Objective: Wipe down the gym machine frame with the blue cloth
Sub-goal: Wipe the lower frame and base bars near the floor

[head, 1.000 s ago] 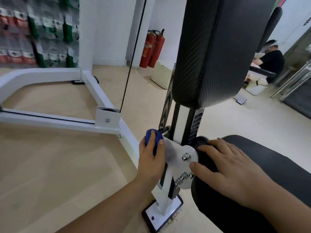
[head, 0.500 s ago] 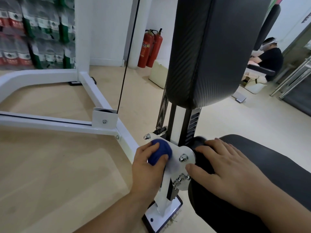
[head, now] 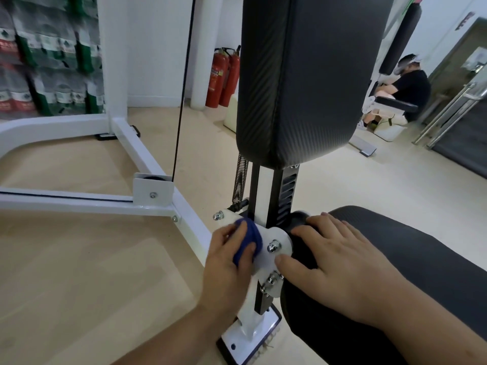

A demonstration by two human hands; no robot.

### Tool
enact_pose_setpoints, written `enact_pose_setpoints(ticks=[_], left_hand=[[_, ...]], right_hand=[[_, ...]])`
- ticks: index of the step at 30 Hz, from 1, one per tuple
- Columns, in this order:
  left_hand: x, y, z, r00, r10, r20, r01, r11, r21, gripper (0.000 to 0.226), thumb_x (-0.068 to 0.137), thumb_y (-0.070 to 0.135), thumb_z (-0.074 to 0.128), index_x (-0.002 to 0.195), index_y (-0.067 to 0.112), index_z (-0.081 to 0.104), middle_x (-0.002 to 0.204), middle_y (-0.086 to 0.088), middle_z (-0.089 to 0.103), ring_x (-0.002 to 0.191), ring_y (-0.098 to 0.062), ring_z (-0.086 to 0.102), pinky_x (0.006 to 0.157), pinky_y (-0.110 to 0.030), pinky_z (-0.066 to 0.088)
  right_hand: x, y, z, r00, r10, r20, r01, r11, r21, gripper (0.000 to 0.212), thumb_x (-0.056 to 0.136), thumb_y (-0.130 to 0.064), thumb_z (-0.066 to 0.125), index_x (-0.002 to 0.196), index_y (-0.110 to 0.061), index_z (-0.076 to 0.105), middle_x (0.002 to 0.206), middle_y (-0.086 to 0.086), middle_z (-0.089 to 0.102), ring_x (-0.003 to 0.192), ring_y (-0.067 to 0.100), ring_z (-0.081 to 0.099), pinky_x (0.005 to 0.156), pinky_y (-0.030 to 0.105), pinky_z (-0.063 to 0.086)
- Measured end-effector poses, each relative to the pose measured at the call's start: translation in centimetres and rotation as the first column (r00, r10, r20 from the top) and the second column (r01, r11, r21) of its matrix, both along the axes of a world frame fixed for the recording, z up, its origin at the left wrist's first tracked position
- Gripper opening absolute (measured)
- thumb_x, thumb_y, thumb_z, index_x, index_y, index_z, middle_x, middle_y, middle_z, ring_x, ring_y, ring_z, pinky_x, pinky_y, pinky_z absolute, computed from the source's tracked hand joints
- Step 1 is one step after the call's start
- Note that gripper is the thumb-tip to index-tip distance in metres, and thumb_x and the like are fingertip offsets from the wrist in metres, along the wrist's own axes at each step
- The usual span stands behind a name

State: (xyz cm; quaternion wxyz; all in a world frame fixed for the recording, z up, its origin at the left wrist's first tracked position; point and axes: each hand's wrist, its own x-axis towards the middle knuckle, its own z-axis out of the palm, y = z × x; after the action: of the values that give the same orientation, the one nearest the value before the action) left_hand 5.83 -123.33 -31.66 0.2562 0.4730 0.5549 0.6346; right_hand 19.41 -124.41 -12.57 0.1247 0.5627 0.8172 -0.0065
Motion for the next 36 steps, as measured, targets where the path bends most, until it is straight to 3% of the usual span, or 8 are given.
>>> enact_pose_setpoints(ticks=[4,10,13,19,23,27,31,36], left_hand=[[1.4,-2.1,0.5,0.974,-0.214,0.075,0.216,0.976,-0.024,0.047,0.094,0.01,0.07,0.125,0.045,0.061,0.116,0.02,0.054,0.103,-0.007,0.064,0.085,-0.017,0.051],[-2.8,2.6,10.4,0.998,-0.006,0.056,-0.004,0.985,0.17,0.03,0.097,0.021,0.066,0.125,0.029,0.059,0.116,0.016,0.064,0.109,0.002,0.06,0.088,-0.011,0.048],[-1.9,4.7,12.4,0.987,0.067,-0.149,-0.023,0.959,0.281,0.019,0.098,0.018,0.062,0.118,0.021,0.061,0.107,0.008,0.06,0.098,-0.008,0.06,0.079,-0.018,0.049],[-1.8,2.3,5.0,0.983,-0.067,-0.169,0.085,0.991,0.104,0.038,0.098,0.015,0.063,0.136,0.02,0.062,0.127,0.009,0.052,0.121,-0.009,0.055,0.103,-0.032,0.05],[-2.9,4.1,8.8,0.991,-0.02,-0.132,0.042,0.985,0.169,0.023,0.097,0.009,0.062,0.115,0.022,0.067,0.111,0.004,0.054,0.1,-0.002,0.059,0.085,-0.014,0.048],[-3.1,6.6,12.7,0.982,0.121,-0.147,-0.076,0.957,0.28,0.024,0.092,0.003,0.059,0.092,0.026,0.055,0.1,0.002,0.051,0.086,-0.019,0.059,0.071,-0.029,0.051],[-2.7,3.7,6.4,0.955,-0.018,-0.295,0.069,0.985,0.161,0.03,0.097,0.007,0.059,0.123,0.016,0.069,0.116,0.01,0.05,0.108,-0.012,0.058,0.093,-0.018,0.049],[-3.4,-0.5,2.2,0.999,-0.009,-0.037,0.009,1.0,-0.002,0.036,0.096,0.004,0.064,0.124,0.027,0.068,0.116,0.014,0.058,0.106,0.003,0.06,0.09,-0.013,0.049]], right_hand=[[-0.1,0.0,0.1,1.0,-0.005,-0.022,0.005,1.0,-0.001,0.075,0.088,-0.083,0.02,0.15,-0.044,0.031,0.164,-0.014,0.02,0.156,0.013,0.002,0.128,0.038,0.005],[0.0,-0.1,-0.5,0.999,0.009,-0.037,-0.007,0.999,0.054,0.089,0.073,-0.083,0.005,0.147,-0.044,0.034,0.163,-0.014,0.022,0.156,0.013,0.003,0.128,0.037,0.006],[0.0,-0.1,-0.4,0.999,0.003,-0.047,0.0,0.998,0.063,0.089,0.072,-0.082,0.006,0.146,-0.043,0.037,0.162,-0.016,0.023,0.156,0.013,0.003,0.127,0.036,0.007],[-0.1,-0.2,-0.3,0.999,-0.001,-0.04,0.003,0.999,0.052,0.083,0.078,-0.081,0.011,0.147,-0.043,0.035,0.163,-0.014,0.022,0.156,0.014,0.003,0.128,0.036,0.005],[-0.1,-0.2,-0.2,0.999,0.005,-0.036,-0.003,0.999,0.055,0.085,0.076,-0.081,0.01,0.148,-0.042,0.035,0.164,-0.014,0.022,0.156,0.014,0.003,0.127,0.036,0.004],[-0.2,-0.3,-0.1,0.999,0.004,-0.049,-0.001,0.999,0.052,0.08,0.079,-0.079,0.014,0.145,-0.041,0.039,0.161,-0.013,0.025,0.155,0.014,0.006,0.127,0.035,0.005],[-0.1,-0.2,0.1,0.999,-0.001,-0.039,0.002,0.999,0.032,0.072,0.089,-0.08,0.023,0.147,-0.04,0.039,0.161,-0.012,0.026,0.155,0.015,0.009,0.127,0.035,0.006],[-0.1,-0.1,0.3,1.0,-0.004,-0.002,0.004,1.0,-0.01,0.075,0.09,-0.079,0.019,0.153,-0.04,0.032,0.164,-0.009,0.023,0.156,0.016,0.008,0.128,0.039,0.007]])
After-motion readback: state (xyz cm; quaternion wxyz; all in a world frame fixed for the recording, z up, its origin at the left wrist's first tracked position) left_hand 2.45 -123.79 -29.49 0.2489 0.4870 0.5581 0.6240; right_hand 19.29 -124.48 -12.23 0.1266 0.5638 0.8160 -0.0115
